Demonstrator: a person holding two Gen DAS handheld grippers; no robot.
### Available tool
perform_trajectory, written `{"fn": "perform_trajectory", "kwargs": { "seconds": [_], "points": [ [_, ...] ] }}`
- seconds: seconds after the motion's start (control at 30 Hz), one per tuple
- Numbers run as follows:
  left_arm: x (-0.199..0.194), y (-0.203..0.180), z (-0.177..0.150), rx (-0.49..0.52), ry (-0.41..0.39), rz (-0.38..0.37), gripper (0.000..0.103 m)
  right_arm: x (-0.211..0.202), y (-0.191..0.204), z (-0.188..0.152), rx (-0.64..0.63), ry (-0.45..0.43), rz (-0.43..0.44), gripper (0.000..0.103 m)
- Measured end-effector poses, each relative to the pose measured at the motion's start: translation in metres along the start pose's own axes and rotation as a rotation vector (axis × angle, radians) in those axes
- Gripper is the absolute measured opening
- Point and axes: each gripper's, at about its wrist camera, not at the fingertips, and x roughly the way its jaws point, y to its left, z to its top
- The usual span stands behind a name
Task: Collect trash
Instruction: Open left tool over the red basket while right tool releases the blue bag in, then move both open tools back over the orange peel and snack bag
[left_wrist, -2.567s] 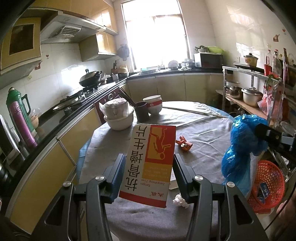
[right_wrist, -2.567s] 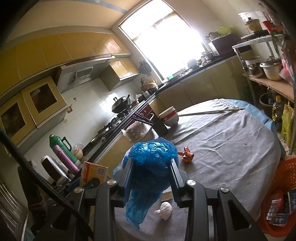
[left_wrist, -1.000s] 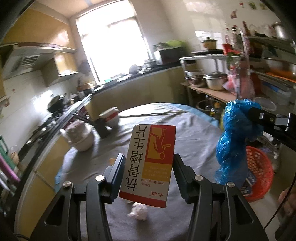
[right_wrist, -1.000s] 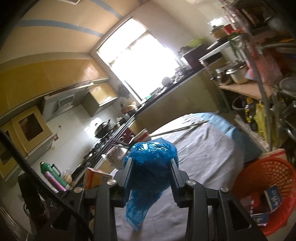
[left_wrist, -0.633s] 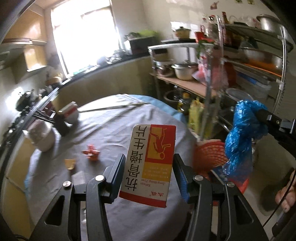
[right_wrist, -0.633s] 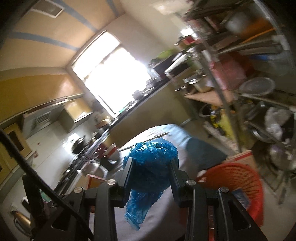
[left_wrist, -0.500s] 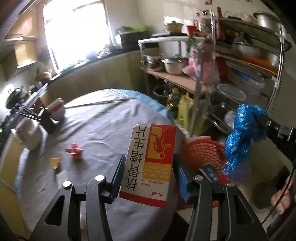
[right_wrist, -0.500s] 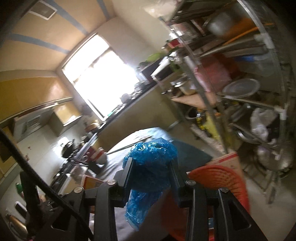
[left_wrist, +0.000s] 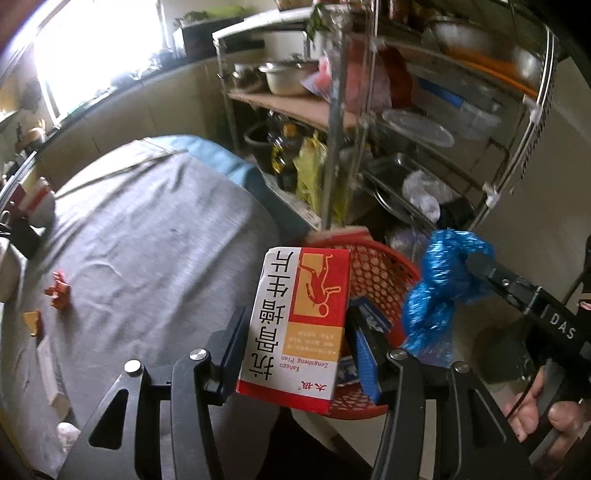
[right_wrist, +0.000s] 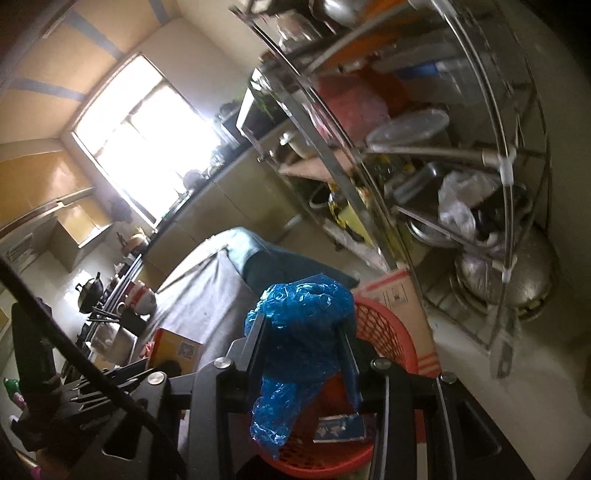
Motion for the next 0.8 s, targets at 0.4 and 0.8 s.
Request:
{"fn": "perform_trajectory", "kwargs": {
  "seconds": [0.4, 0.8],
  "points": [
    [-0.017, 0.015, -0.020, 0.000, 0.011, 0.005, 0.062, -0.002, -0.007, 0.001, 0.058, -0.006, -0.010, 0.066],
    [-0.108, 0.151, -0.111, -0.243, -0.093, 0.211, 0.069, 0.006, 0.081, -0.007, -0.098, 0.048, 0.077, 0.066]
  ]
}}
